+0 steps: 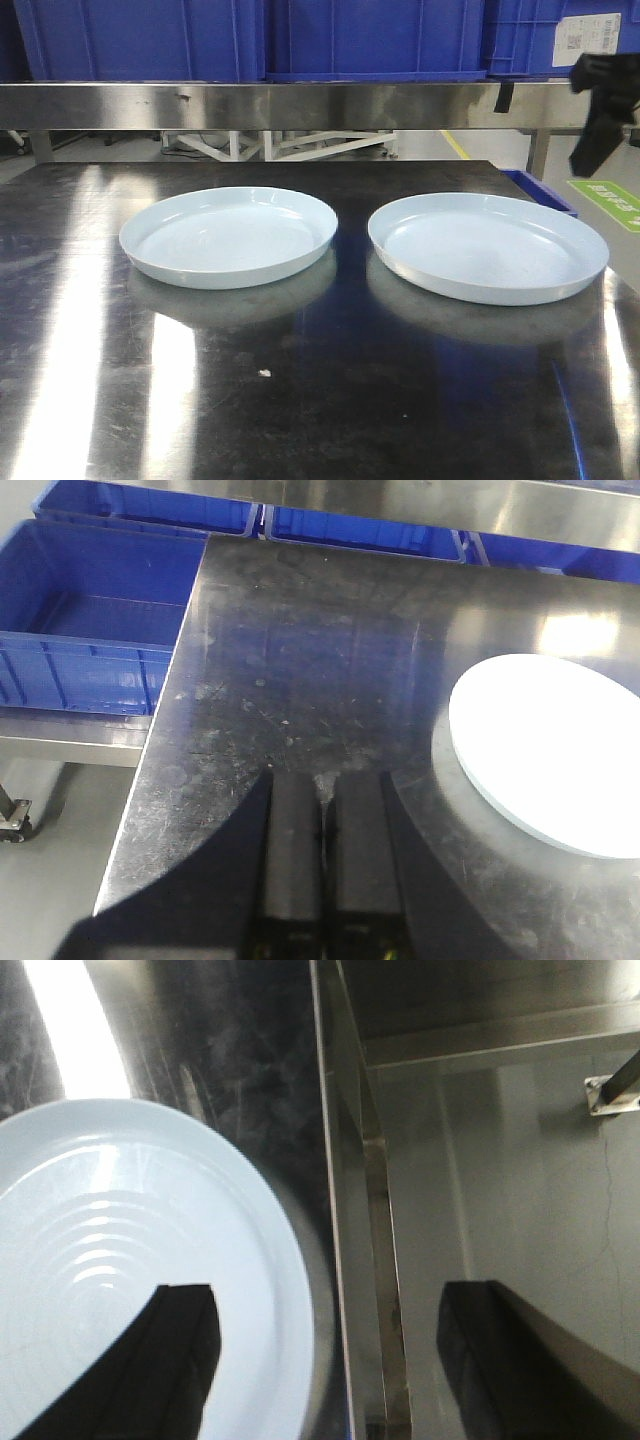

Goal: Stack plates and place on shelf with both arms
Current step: 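Grasp the rim of the second pale blue plate with the right gripper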

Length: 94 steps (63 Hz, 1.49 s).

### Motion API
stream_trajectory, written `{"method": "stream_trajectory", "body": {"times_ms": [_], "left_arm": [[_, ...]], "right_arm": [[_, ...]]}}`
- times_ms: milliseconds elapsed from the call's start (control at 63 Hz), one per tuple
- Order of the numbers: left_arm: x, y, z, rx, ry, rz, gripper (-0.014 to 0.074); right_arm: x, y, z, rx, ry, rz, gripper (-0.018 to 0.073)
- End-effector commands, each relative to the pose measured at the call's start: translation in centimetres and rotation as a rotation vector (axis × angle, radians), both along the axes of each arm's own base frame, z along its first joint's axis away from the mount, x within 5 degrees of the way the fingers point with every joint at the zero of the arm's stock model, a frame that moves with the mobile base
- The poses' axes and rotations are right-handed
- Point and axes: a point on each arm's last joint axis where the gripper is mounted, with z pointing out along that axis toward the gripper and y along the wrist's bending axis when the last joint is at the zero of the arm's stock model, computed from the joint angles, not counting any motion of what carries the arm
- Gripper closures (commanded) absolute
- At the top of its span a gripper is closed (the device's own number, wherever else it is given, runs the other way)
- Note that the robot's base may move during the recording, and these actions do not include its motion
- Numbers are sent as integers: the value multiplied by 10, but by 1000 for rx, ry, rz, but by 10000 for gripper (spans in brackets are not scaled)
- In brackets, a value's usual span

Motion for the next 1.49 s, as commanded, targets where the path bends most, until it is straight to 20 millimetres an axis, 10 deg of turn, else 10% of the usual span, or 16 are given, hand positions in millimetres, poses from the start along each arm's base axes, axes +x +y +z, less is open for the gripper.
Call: {"method": "stream_trajectory", "body": {"times_ms": [0,620,1001,1477], "left_arm": [[3,-1,16,-24,-108,-4,505],[3,-1,16,-24,-108,-4,505],[3,-1,16,-24,-108,-4,505],[3,-1,16,-24,-108,-4,505]], "right_arm": [[11,6,15,-1,-82,16,-11],[23,12,-19,-7,21,31,0],[23,12,-18,-9,23,33,501],[25,12,58,-19,-126,60,503]]}}
